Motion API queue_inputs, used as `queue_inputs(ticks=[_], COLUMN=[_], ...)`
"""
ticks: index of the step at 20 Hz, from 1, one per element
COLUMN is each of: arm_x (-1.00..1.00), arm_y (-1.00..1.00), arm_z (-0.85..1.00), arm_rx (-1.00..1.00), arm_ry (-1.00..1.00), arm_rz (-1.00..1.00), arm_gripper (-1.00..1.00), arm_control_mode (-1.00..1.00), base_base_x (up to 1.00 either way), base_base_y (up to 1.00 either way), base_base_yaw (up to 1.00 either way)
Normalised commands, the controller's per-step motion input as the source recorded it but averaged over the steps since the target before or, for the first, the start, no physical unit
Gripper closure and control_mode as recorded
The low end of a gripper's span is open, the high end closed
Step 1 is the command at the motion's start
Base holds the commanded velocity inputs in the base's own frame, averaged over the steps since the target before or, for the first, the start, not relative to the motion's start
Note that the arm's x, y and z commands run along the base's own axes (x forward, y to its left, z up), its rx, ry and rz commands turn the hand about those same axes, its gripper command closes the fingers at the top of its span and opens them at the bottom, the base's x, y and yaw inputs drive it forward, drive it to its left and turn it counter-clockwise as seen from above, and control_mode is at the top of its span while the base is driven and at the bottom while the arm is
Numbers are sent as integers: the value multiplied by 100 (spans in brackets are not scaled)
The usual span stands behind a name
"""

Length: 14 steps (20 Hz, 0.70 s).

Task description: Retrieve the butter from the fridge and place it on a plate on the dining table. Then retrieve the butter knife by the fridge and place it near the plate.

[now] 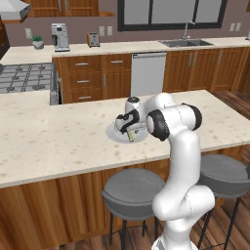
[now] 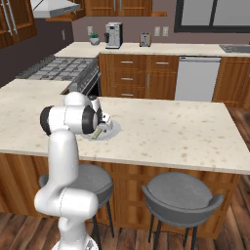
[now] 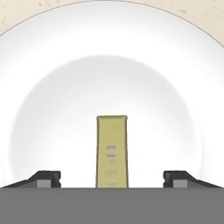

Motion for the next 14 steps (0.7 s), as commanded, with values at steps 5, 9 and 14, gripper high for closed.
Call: queue_inputs(ticks=[5, 9, 14], arm_x=[0, -27, -70], arm_y=[0, 0, 0], arm_z=[16, 94, 100], arm_rx=[-2, 0, 0], arm_ry=[11, 11, 6], arm_rz=[0, 0, 0], arm_gripper=[-100, -100, -100], arm_control_mode=[-100, -100, -100], base_base_x=[0, 0, 0], base_base_y=[0, 0, 0], base_base_yaw=[0, 0, 0])
